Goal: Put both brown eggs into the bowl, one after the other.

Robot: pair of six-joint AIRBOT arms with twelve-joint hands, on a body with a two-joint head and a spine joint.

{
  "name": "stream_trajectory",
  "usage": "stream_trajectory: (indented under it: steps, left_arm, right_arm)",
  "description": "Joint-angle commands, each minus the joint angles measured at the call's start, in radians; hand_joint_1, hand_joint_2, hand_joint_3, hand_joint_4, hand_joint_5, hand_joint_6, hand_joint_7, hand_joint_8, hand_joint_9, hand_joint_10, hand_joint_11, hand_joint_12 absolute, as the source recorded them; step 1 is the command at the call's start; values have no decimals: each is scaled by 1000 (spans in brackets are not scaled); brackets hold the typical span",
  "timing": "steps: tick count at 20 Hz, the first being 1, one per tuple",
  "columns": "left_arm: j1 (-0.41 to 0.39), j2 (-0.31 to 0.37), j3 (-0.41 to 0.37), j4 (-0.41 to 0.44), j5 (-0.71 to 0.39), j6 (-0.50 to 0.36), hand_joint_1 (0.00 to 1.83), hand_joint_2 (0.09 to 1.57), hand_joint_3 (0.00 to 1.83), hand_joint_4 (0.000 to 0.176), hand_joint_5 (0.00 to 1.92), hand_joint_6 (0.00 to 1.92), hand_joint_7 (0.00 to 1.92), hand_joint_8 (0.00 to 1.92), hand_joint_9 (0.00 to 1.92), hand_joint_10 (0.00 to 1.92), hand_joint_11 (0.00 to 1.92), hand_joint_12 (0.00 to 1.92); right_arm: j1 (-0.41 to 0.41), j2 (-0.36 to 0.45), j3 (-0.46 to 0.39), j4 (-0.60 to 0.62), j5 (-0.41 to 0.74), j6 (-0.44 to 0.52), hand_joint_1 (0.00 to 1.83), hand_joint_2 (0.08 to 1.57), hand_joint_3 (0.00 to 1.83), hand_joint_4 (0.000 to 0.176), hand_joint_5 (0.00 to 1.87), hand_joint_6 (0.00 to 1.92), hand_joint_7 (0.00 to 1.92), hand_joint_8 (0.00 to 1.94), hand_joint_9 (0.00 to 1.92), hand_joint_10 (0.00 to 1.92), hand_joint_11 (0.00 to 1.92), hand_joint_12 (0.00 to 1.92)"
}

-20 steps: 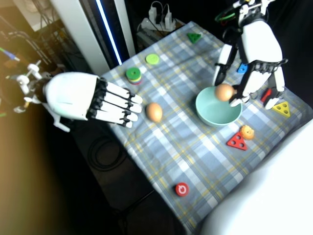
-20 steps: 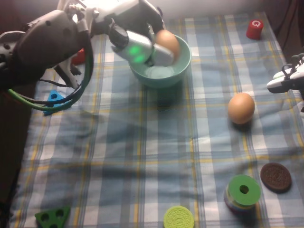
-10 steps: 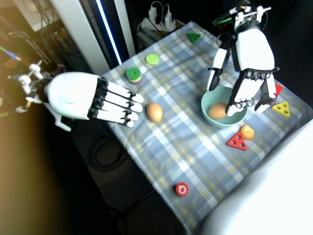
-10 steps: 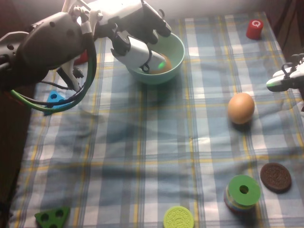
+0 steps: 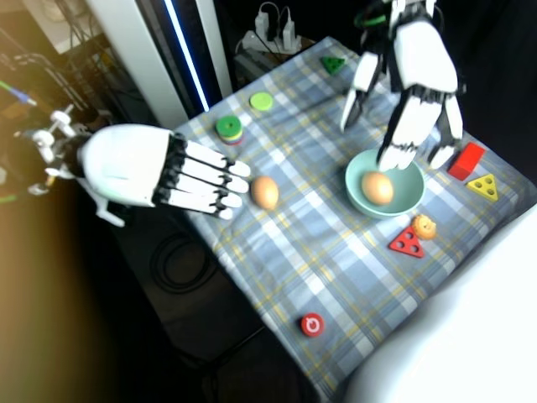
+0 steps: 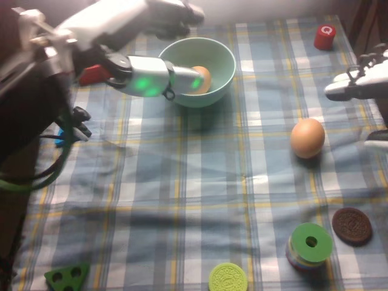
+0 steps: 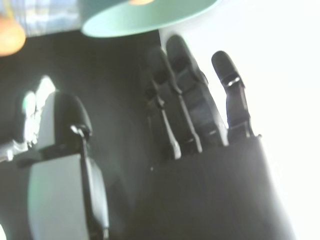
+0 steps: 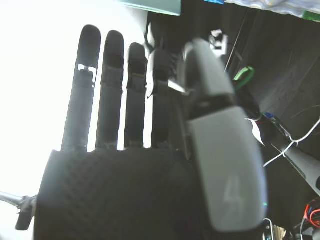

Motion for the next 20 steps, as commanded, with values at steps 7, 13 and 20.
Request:
stream_trajectory:
  steps: [7,13,20]
  left_arm:
    - [171,119,-131,6,-443,-96,790,902,0,98,391,6,465,10,469,18,0,1051]
    - [205,127,-159,14,-506,-103,851,902,2,125,408,1,493,6,513,12,0,886]
    - [210,131,-161,3,-519,-103,729,927,1,143,424,0,515,1,493,2,0,604]
  right_arm:
    - [149,-70,82,-160,-116,96,835,1021,0,136,474,0,498,1,611,8,338,986]
    - [222,-123,144,-317,-281,164,1087,980,0,102,566,0,795,15,702,676,481,1487]
    - [243,-143,155,-345,-310,164,1070,1048,2,21,702,4,787,19,812,216,452,1222]
